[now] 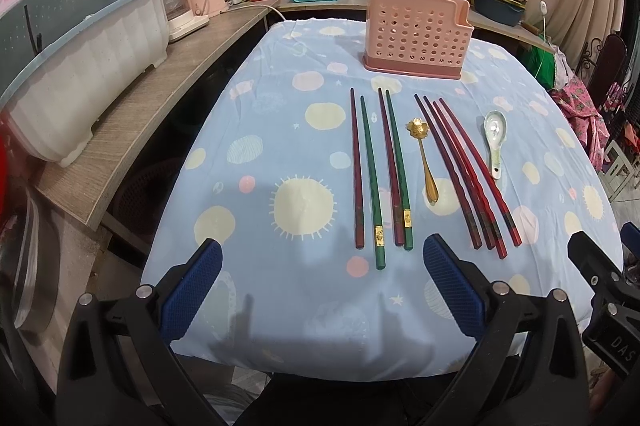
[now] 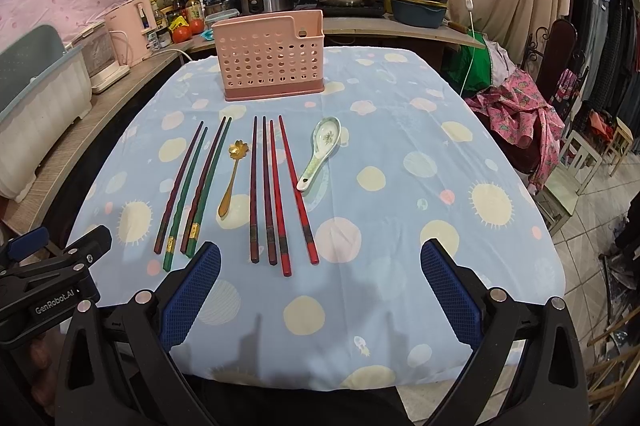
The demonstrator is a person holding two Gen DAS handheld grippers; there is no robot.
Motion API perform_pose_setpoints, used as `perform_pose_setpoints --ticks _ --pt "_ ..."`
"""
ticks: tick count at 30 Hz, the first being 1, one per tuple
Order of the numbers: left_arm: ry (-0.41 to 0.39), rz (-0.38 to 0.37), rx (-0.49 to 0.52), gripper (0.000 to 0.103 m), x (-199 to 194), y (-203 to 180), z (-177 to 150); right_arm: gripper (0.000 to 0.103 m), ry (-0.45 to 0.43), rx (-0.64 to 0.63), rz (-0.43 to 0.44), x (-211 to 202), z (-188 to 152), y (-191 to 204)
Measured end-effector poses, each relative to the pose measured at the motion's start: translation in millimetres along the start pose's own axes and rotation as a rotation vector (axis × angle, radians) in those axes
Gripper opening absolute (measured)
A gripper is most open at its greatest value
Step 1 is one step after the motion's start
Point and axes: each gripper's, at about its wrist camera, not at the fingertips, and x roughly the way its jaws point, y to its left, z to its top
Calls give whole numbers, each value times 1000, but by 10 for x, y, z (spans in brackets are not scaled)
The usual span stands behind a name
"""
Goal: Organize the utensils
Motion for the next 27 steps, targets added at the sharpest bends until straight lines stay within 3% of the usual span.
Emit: perform_pose_setpoints --ticks 15,27 --pt "22 -19 -16 96 92 51 25 96 14 9 4 19 -12 41" --pt "83 -42 -54 96 621 139 105 96 71 47 3 283 43 -52"
